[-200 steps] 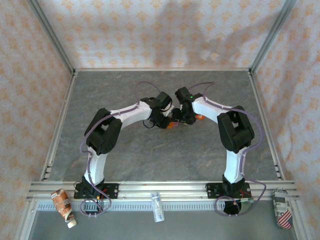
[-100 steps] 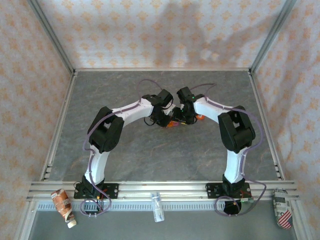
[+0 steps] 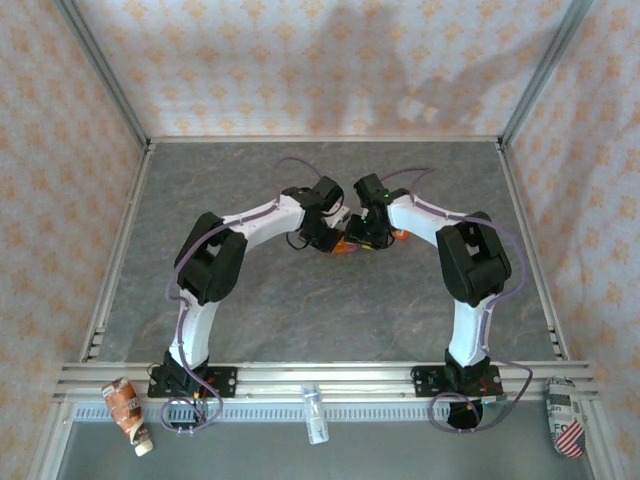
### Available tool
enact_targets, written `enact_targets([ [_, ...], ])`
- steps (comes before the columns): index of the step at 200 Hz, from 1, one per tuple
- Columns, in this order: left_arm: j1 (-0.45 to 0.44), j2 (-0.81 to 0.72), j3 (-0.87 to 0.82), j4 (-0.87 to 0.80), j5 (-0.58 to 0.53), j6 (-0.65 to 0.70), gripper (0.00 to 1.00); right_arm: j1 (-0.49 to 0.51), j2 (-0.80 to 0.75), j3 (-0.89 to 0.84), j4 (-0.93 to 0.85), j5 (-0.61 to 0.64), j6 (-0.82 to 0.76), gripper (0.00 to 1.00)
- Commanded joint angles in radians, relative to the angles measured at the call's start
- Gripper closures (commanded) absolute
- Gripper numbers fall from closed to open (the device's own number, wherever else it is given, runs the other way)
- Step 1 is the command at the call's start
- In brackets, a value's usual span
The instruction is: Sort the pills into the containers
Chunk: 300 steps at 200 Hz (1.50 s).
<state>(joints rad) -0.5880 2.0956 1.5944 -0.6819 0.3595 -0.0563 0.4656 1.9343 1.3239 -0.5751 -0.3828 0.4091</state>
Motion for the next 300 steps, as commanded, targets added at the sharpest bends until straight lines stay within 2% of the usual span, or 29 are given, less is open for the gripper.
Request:
enact_targets([
  [1, 0.033, -0.047, -0.004, 0.045, 0.021, -0.033, 0.99, -0.004, 0.006, 0.002, -0.031, 0.033, 0.017, 0.55],
  [57, 0.069, -0.180, -0.040, 0.137, 0.050, -0.079, 0.95, -0.005, -0.004, 0.026, -0.047, 0.033, 0.011, 0.55],
  [65, 0.072, -0.234, -0.057, 0.160, 0.049, -0.087, 0.95, -0.004, -0.009, 0.033, -0.052, 0.032, 0.010, 0.55],
  [138, 0.088, -0.565, -0.243, 0.378, -0.068, -0.106, 0.74, -0.008, -0.154, 0.188, -0.151, 0.039, -0.012, 0.47],
  [157, 0.092, -0.653, -0.299, 0.425, -0.107, -0.105, 0.63, -0.017, -0.215, 0.213, -0.161, 0.048, -0.013, 0.43],
  [173, 0.095, -0.716, -0.331, 0.439, -0.135, -0.098, 0.48, -0.028, -0.280, 0.212, -0.155, 0.065, -0.013, 0.37],
  [184, 0.096, -0.754, -0.348, 0.437, -0.155, -0.084, 0.19, -0.041, -0.331, 0.205, -0.153, 0.088, -0.018, 0.34],
  [187, 0.098, -0.763, -0.352, 0.434, -0.164, -0.081, 0.04, -0.044, -0.343, 0.202, -0.152, 0.095, -0.021, 0.32],
  [190, 0.098, -0.773, -0.355, 0.431, -0.172, -0.078, 0.01, -0.048, -0.358, 0.198, -0.151, 0.100, -0.022, 0.31],
  [230, 0.111, -0.900, -0.445, 0.450, -0.307, -0.046, 0.00, -0.117, -0.578, 0.097, -0.111, 0.227, -0.053, 0.15],
  [255, 0.113, -0.999, -0.565, 0.560, -0.457, -0.011, 0.00, -0.147, -0.721, -0.002, -0.068, 0.401, -0.086, 0.00],
  [279, 0.124, -1.092, -0.711, 0.706, -0.581, 0.057, 0.00, -0.183, -0.818, -0.097, -0.029, 0.564, -0.098, 0.00],
  [300, 0.163, -1.157, -0.832, 0.800, -0.613, 0.117, 0.00, -0.219, -0.876, -0.205, 0.037, 0.699, -0.096, 0.00],
])
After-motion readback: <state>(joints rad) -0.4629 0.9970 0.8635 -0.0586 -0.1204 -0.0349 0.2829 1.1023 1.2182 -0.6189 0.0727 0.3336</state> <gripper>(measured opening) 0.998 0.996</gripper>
